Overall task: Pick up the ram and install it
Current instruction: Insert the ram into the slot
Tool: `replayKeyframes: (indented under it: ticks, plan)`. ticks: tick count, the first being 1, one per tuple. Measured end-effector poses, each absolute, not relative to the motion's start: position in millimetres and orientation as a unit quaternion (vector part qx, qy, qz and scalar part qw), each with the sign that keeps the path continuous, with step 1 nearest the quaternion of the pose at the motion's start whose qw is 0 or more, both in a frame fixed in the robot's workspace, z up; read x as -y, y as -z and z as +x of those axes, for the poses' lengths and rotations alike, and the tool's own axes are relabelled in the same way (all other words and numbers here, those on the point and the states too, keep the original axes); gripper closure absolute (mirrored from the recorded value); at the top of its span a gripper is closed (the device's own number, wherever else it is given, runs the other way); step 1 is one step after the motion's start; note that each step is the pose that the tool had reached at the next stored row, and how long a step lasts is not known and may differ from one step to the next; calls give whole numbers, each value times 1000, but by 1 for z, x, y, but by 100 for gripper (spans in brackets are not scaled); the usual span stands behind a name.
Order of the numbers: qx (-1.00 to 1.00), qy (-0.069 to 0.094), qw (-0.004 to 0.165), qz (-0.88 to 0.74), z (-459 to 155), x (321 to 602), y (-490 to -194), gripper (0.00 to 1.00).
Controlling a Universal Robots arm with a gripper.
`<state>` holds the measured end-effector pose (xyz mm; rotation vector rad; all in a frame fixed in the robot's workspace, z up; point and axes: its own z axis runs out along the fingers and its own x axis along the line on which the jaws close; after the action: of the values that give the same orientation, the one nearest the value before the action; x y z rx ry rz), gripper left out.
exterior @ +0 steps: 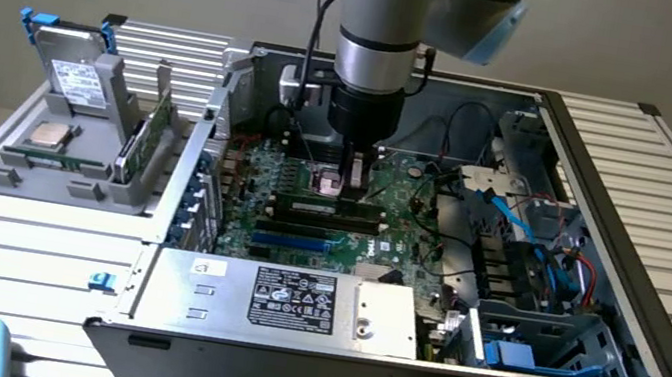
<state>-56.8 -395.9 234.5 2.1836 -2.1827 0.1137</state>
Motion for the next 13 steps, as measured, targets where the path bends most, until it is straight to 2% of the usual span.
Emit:
replayKeyframes:
  ticks: [13]
  plan:
    - [715, -36, 26, 698, -57, 398, -232, 87]
